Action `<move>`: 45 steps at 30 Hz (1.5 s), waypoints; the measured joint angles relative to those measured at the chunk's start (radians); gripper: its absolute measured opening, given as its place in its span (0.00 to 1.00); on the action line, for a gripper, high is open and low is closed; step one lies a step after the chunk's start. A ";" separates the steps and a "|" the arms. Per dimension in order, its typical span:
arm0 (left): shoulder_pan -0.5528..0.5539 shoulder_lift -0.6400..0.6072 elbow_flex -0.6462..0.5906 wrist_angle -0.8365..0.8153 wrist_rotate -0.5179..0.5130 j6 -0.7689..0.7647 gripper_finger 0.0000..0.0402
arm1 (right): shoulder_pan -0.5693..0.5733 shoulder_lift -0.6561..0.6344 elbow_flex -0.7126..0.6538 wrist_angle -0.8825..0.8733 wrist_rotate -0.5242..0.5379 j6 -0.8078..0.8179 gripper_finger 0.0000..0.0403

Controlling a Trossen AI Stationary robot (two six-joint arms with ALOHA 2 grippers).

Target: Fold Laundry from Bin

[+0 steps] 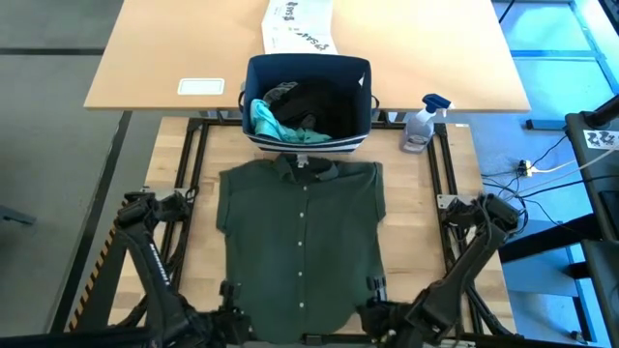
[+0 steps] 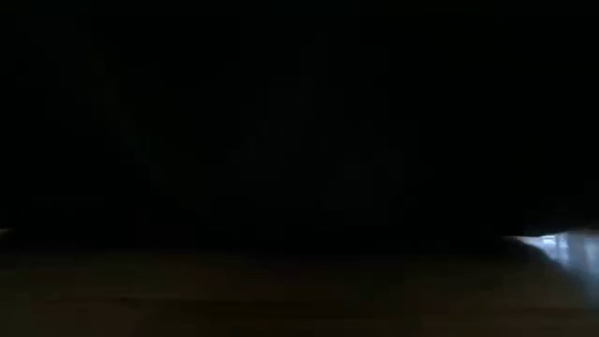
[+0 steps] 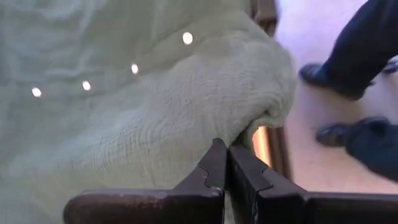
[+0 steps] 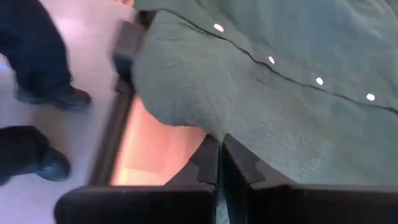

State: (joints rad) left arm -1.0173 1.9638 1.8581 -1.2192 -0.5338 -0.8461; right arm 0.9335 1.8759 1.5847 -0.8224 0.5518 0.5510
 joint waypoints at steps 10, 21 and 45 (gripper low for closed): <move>-0.085 -0.001 0.025 0.151 0.002 -0.008 0.00 | 0.123 0.000 0.059 0.029 0.021 0.109 0.02; -0.092 -0.001 0.026 -0.053 -0.183 -0.027 0.00 | 0.106 0.000 0.056 -0.070 0.201 0.137 0.02; 0.187 -0.260 -0.432 -0.333 -0.328 -0.090 0.00 | -0.386 -0.019 -0.146 -0.476 0.181 0.198 0.02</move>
State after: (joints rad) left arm -0.8300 1.7035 1.4261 -1.5521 -0.8623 -0.9365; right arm 0.5472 1.8565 1.4384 -1.2988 0.7326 0.7492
